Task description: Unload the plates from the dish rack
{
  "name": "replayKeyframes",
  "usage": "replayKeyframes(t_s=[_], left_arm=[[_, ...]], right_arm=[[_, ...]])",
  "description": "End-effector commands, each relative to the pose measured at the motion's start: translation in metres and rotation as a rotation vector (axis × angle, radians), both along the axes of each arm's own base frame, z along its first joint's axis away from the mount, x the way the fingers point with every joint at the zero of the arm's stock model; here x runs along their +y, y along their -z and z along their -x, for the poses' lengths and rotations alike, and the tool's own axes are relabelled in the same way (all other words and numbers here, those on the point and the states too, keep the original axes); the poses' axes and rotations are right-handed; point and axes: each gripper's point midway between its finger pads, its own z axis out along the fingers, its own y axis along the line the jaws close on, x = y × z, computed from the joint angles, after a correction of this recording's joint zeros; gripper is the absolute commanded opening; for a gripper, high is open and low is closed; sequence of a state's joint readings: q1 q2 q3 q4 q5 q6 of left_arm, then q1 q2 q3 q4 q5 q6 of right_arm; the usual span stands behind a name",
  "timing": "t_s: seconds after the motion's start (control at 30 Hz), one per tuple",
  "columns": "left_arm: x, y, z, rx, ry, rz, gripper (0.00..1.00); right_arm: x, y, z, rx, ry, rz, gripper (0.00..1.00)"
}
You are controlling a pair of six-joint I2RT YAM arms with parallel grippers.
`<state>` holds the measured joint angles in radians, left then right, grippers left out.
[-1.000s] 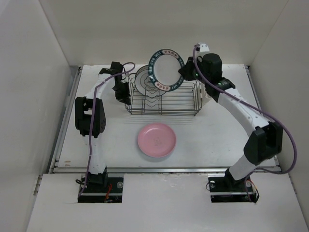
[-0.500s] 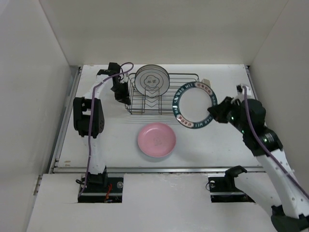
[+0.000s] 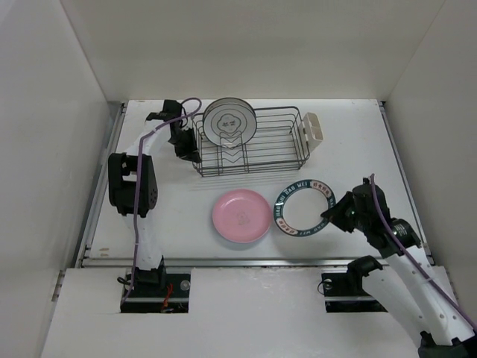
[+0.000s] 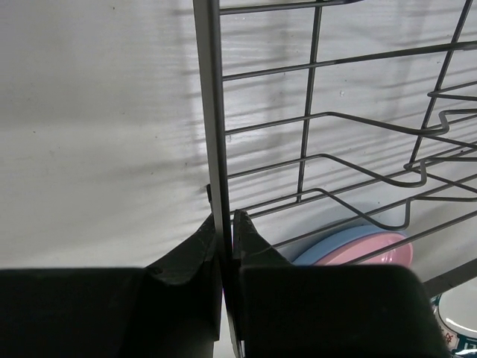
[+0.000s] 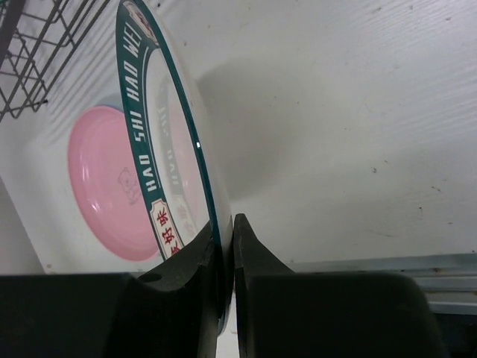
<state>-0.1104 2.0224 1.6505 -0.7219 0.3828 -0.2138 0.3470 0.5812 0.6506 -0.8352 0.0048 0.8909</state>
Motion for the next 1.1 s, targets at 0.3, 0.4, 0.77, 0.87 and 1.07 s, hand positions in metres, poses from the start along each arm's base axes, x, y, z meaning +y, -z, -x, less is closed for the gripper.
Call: replayKeyframes(t_s=[0.3,0.4,0.77,0.87,1.07], left_arm=[[0.022,-0.014,0.037,0.0,-0.034,-0.042,0.0],[0.023,-0.011,0.035,0.011,-0.017,-0.048,0.0],[-0.009,-0.016,-0.018,0.027,0.146,-0.049,0.0],[-0.013,-0.02,-0.022,0.013,0.138,-0.027,0.0],[-0.011,-0.012,-0.028,0.005,0.144,-0.043,0.0]], right_arm=[[-0.028,-0.019,-0.055,-0.111,0.364,-0.029,0.0],[-0.023,-0.004,-0.062,-0.099,0.355,-0.031,0.05],[-0.027,0.041,-0.048,0.041,0.402,-0.014,0.41],[-0.035,0.04,-0.045,0.043,0.432,0.009,0.62],[-0.039,0.045,-0.044,0.072,0.462,0.033,0.87]])
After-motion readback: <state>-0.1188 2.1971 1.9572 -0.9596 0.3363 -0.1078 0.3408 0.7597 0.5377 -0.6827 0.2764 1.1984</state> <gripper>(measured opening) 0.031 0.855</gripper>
